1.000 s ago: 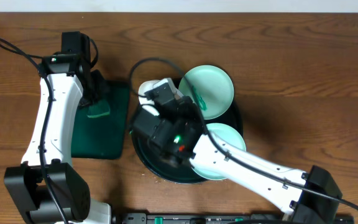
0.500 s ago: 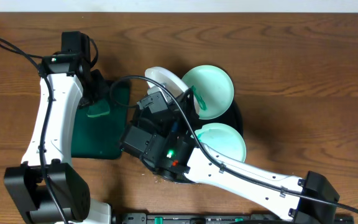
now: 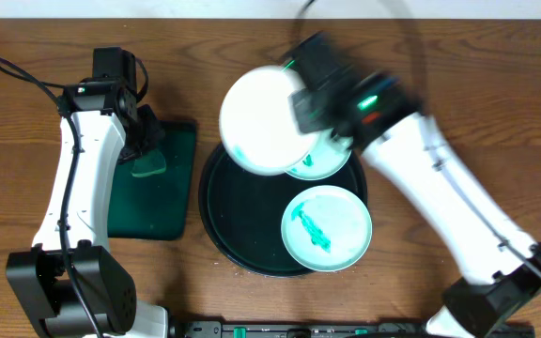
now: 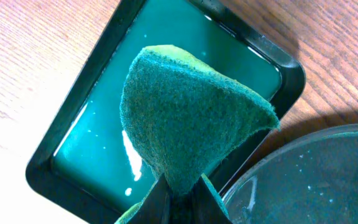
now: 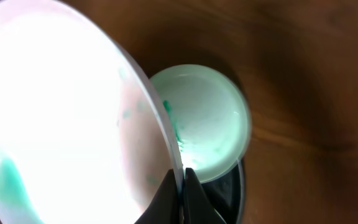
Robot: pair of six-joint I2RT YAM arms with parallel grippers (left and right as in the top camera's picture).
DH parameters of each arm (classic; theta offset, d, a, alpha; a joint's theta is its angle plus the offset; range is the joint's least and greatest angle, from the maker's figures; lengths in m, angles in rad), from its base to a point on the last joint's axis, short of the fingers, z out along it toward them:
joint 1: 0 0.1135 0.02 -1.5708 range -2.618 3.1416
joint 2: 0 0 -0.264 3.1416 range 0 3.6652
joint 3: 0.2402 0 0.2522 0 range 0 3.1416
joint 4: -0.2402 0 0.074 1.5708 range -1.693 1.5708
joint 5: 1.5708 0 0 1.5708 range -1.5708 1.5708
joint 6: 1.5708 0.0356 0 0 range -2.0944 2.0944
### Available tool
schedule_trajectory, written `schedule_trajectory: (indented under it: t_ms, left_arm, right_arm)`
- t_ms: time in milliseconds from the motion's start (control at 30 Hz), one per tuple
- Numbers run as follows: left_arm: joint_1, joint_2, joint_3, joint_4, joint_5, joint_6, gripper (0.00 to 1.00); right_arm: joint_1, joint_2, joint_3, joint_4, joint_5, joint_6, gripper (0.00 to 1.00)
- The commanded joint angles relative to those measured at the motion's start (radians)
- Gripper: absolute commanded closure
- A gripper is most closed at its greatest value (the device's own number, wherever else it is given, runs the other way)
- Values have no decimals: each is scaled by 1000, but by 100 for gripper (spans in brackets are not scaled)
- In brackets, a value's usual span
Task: Clean dirty plates on tray and stack at the side
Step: 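Lift the white plate with the right gripper and place it right of tray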
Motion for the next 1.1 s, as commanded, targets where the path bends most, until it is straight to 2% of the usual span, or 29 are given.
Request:
schedule_trajectory:
  t_ms: [0, 133, 200, 433, 700, 833, 933, 1000, 1067]
  left_arm:
    - [2, -6, 19, -8, -13, -5, 93]
    - [2, -6, 19, -13, -12, -4, 92]
    - [2, -6, 19, -14, -12, -5, 93]
    - [2, -6, 17, -14, -12, -5, 93]
    - [2, -6, 16, -11, -13, -5, 93]
    - [2, -6, 16, -8, -13, -6, 93]
    - [2, -6, 16, -8, -9, -13, 93]
    - [2, -6, 16, -7, -9, -13, 93]
    - [2, -6, 16, -4, -9, -13, 93]
  right_arm:
    - [-228, -16, 77, -100, -274, 6, 99]
    - [-519, -15, 31, -214, -303, -20, 99]
    - [-608, -15, -31, -214, -303, -32, 99]
    - [-821, -15, -399, -11, -311, -53, 99]
    - [-866, -15, -674, 263, -311, -84, 99]
    - [-866, -15, -754, 343, -310, -84, 99]
    - [-866, -15, -775, 338, -298, -84, 98]
    - [-866, -15, -774, 322, -299, -83, 87]
    - [-866, -16, -768, 298, -306, -80, 80]
